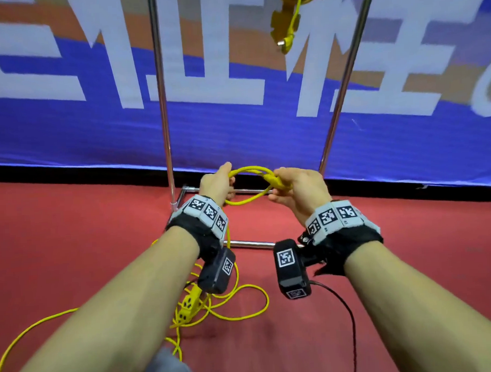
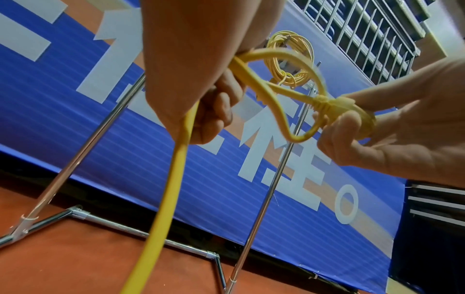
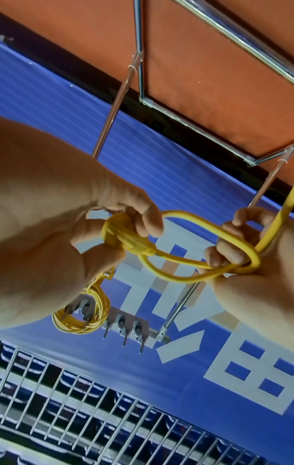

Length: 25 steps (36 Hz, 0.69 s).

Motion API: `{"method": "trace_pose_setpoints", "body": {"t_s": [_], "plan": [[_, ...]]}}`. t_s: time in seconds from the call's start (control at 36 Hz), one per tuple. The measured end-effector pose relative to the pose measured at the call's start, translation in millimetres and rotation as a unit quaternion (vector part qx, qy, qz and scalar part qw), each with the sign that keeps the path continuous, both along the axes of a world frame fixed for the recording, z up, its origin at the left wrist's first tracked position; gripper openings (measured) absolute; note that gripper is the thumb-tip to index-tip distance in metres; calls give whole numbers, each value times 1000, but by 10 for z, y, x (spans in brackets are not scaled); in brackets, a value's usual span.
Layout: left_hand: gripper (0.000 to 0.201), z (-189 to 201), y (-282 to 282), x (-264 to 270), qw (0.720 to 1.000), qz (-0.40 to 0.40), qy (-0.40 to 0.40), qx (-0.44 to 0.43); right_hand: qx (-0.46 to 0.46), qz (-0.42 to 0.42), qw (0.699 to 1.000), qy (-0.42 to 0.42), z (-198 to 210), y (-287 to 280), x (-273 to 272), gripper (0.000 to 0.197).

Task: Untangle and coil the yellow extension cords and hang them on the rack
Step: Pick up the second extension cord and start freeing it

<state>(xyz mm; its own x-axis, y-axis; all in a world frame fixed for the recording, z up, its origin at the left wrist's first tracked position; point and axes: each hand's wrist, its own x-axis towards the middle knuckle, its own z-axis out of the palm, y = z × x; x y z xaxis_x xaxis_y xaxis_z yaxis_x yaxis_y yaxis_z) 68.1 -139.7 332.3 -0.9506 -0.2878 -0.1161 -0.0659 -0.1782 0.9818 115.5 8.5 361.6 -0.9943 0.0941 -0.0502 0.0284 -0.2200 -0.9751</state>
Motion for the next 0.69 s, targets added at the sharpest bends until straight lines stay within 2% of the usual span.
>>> {"method": "trace_pose_setpoints", "body": {"t_s": [0.08, 0.14, 0.31, 0.36, 0.44, 0.53, 0.58, 0.69], "plan": [[40, -80, 8, 40, 1000, -9, -25, 14, 28, -37, 999, 25, -97, 62, 13, 13], [42, -121, -32, 67, 998, -43, -45, 0, 27, -51, 998, 28, -195, 70, -13, 15], [30, -129, -65, 132, 983, -157, -39, -82, -90, -36, 995, -2, -277, -24, -147, 15], [20, -153, -43, 134, 983, -166, -34, -70, -140, -9, 990, -20, -270, -20, -197, 18], [5, -198, 8, 107, 987, -157, -32, -2, -153, 46, 987, -18, -333, 2, -251, 16], [13, -251, 80, 94, 987, -148, -13, 59, -103, 78, 992, -16, -422, 40, -308, 15], [9, -280, 120, 104, 983, -155, -8, 97, -60, 86, 994, -18, -470, 66, -358, 13], [4, -361, 151, 77, 972, -194, -25, 128, 84, 46, 995, -2, -600, 113, -461, 16]]}}
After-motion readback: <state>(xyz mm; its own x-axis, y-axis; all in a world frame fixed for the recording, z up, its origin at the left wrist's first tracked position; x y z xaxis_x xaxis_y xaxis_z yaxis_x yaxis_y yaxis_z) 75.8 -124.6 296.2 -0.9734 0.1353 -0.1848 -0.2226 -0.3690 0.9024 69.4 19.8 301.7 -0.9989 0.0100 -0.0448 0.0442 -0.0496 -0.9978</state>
